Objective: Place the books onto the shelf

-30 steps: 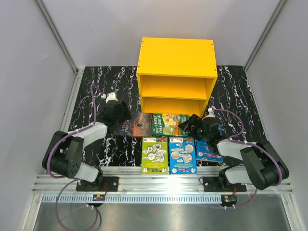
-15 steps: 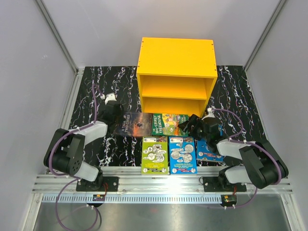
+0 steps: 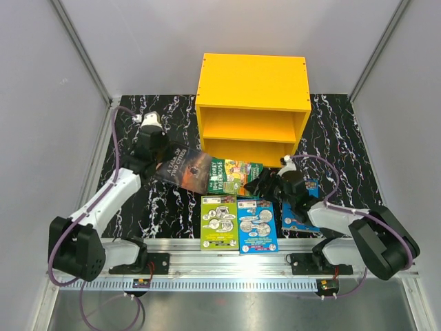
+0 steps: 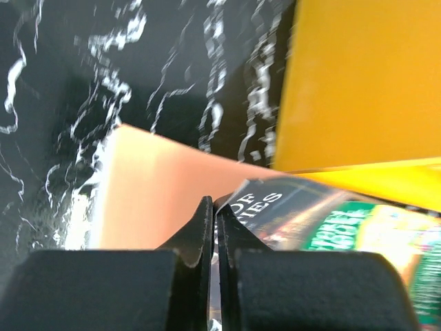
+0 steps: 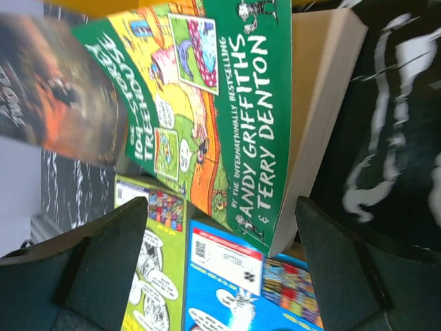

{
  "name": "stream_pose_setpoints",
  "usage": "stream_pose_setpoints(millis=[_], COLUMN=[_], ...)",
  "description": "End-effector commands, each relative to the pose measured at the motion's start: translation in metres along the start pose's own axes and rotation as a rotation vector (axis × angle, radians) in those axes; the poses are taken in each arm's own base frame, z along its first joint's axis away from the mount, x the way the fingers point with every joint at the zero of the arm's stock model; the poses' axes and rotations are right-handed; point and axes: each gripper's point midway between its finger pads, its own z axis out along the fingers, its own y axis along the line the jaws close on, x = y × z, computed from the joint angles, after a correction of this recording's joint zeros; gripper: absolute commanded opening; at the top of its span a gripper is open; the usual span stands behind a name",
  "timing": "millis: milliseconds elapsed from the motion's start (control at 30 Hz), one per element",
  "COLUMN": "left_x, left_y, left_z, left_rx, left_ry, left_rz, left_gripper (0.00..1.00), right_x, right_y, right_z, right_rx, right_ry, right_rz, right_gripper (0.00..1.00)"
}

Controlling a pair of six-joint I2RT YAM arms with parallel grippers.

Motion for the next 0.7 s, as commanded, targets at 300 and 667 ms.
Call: stream_pose_setpoints(millis=[300, 667], left_x=[-0.056, -0.064], left_y=[-0.051, -0.059], left_z=[-0.039, -0.045], left_rx=[0.172, 0.199], left_ry=[-0.078, -0.075], left_rz=[-0.061, -0.078], left_gripper=[0.0, 0.0], right_x=[-0.009, -0.05], right_y=[0.076, 0.088], right_z=[-0.01, -0.057], right_rx=[-0.143, -0.051], right_ry=[0.056, -0.073], right_rz=[-0.014, 0.06], right_gripper=[1.0, 1.0])
